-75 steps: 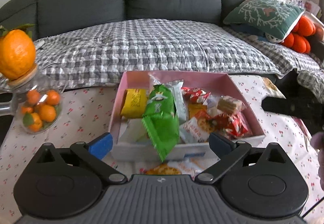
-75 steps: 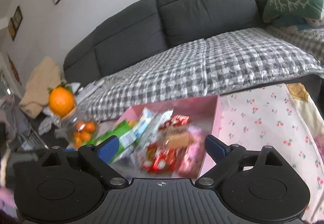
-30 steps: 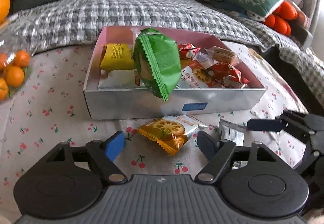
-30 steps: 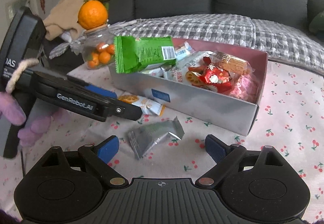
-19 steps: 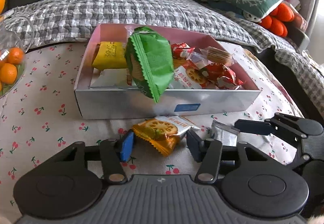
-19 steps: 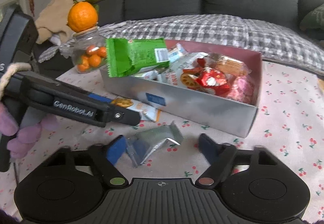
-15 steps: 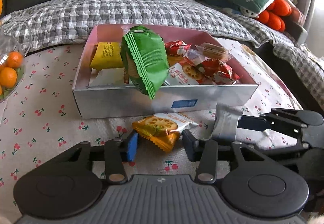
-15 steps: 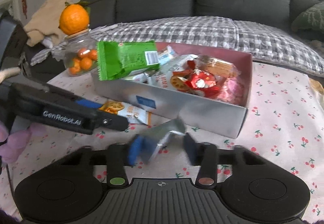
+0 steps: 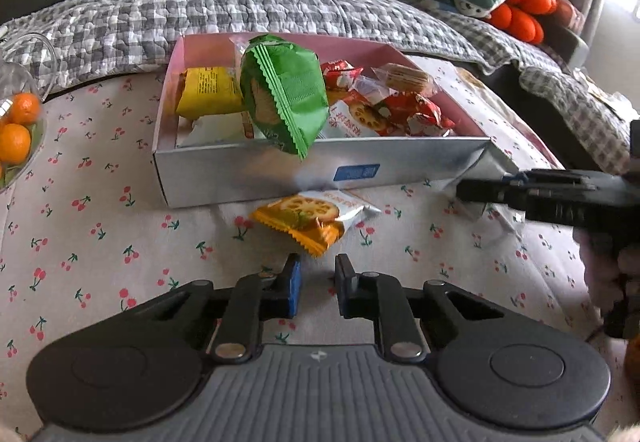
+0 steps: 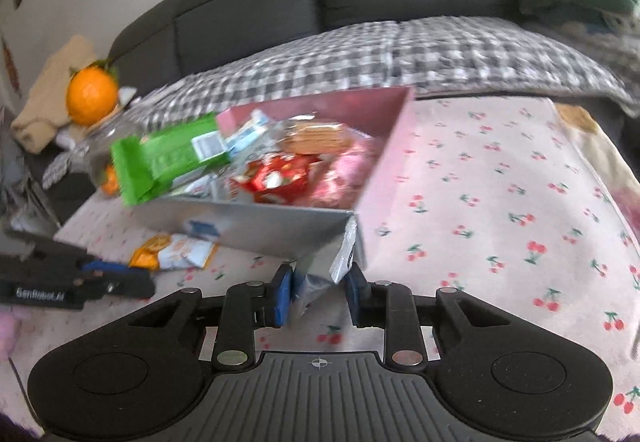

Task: Organize snacks
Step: 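Grasp the silver foil packet with the right tool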

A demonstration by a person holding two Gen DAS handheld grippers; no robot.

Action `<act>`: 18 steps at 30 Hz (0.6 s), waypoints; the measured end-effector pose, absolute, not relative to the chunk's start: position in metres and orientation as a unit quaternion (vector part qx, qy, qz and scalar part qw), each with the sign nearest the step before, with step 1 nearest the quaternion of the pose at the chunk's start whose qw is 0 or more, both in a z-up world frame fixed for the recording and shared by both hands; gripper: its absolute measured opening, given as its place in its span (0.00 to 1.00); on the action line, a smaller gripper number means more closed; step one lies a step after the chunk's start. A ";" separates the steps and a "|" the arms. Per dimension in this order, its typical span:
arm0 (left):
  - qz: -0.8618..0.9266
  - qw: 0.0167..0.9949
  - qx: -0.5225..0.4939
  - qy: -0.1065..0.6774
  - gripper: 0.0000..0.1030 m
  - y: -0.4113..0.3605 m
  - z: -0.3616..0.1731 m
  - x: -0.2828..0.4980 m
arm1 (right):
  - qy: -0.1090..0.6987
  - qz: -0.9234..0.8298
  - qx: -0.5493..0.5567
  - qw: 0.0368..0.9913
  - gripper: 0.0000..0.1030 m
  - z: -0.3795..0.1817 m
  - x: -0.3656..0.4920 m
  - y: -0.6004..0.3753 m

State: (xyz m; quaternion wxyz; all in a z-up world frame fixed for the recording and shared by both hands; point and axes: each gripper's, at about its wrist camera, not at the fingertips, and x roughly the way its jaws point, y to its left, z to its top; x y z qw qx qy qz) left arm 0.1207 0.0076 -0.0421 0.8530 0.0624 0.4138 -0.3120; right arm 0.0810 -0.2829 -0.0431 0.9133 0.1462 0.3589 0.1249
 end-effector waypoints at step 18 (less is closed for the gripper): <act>-0.251 0.852 -0.117 0.443 0.61 0.020 -0.043 0.137 | 0.348 0.129 0.141 0.918 0.65 -0.038 0.076 -0.282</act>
